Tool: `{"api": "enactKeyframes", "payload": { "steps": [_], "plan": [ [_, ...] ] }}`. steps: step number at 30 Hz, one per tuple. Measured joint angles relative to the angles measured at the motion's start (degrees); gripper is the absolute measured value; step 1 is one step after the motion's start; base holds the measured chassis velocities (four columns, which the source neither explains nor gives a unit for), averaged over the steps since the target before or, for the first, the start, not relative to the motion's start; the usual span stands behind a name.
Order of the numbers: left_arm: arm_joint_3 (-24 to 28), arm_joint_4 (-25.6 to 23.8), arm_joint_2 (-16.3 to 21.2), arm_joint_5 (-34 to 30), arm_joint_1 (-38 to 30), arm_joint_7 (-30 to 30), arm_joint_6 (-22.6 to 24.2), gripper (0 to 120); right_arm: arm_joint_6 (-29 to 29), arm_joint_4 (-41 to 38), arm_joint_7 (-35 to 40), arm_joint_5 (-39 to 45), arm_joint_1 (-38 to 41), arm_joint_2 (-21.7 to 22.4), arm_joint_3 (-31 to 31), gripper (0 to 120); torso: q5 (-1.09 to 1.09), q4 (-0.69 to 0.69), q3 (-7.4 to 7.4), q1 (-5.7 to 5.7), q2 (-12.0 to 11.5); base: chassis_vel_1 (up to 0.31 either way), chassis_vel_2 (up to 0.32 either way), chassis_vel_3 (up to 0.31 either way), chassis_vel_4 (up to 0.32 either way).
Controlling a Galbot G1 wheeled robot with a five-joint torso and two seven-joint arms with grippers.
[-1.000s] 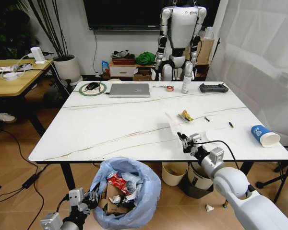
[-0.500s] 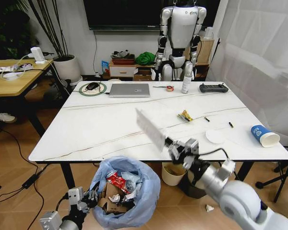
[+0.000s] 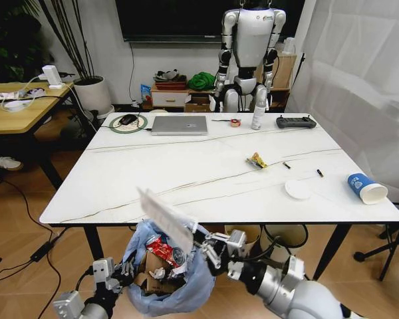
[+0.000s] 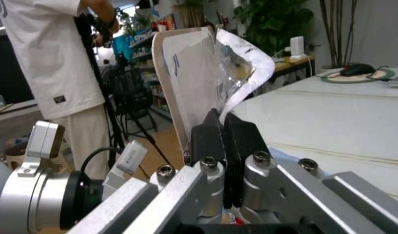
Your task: Pick up the trash bin and place the trash from the table into it.
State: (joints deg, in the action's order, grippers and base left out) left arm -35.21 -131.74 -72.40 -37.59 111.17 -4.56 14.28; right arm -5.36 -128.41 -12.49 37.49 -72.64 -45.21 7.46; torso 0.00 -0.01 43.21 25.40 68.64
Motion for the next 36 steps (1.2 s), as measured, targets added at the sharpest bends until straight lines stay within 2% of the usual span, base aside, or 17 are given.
{"api": "enactKeyframes", "payload": {
  "steps": [7, 16, 22, 25, 28, 30, 32, 36],
  "plan": [
    [-0.01, -0.41, -0.36, 0.04, -0.01, -0.20, 0.22, 0, -1.20, 2.00, -0.02, -2.23, 1.31, -0.10, 3.15, 0, -0.01, 0.00, 0.01, 0.00, 0.00, 0.000, 0.000, 0.000, 0.000],
    [-0.20, -0.82, -0.25, -0.56, -0.19, -0.46, 0.45, 0, -2.76, 4.07, -0.10, -6.06, -0.93, -0.88, 3.82, 0, -0.01, -0.01, 0.00, 0.00, 0.00, 0.000, 0.000, 0.000, 0.000],
    [-0.21, -0.93, -0.04, -0.81, -0.21, -0.52, 0.52, 0, -3.43, 5.49, -0.07, -8.23, -2.51, -1.41, 3.14, 26, 0.00, -0.01, 0.00, 0.00, 0.00, 0.000, 0.000, 0.000, 0.000],
    [-0.23, -0.94, 0.05, -0.92, -0.24, -0.53, 0.54, 0, -3.48, 5.56, -0.04, -8.47, -2.83, -1.44, 2.74, 33, 0.00, -0.01, 0.00, 0.00, 0.00, 0.000, 0.000, 0.000, 0.000],
    [-0.24, -0.95, 0.15, -1.10, -0.41, -0.59, 0.58, 0, -3.51, 5.57, 0.01, -8.54, -3.11, -1.65, 1.86, 47, 0.00, 0.00, 0.00, 0.00, 0.00, 0.000, 0.000, 0.000, 0.000],
    [-0.23, -0.95, 0.16, -1.11, -0.45, -0.60, 0.59, 0, -3.51, 5.56, 0.02, -8.54, -3.16, -1.74, 1.47, 48, 0.00, -0.01, 0.00, 0.00, 0.00, 0.000, 0.000, 0.000, 0.000],
    [-0.06, -0.95, 0.14, -1.12, -0.46, -0.62, 0.60, 0, -3.51, 4.82, 0.32, -8.43, -3.13, -2.38, -0.66, 60, 0.00, -0.01, 0.00, 0.00, 0.00, 0.000, 0.000, 0.000, 0.000],
    [0.25, -0.47, 0.19, -1.14, -0.42, -0.64, 0.60, 0, -1.72, 2.89, 2.85, -6.13, -1.35, -4.00, -6.25, 75, -0.01, 0.00, 0.00, 0.00, 0.00, 0.000, 0.000, 0.000, 0.000]
  ]
}}
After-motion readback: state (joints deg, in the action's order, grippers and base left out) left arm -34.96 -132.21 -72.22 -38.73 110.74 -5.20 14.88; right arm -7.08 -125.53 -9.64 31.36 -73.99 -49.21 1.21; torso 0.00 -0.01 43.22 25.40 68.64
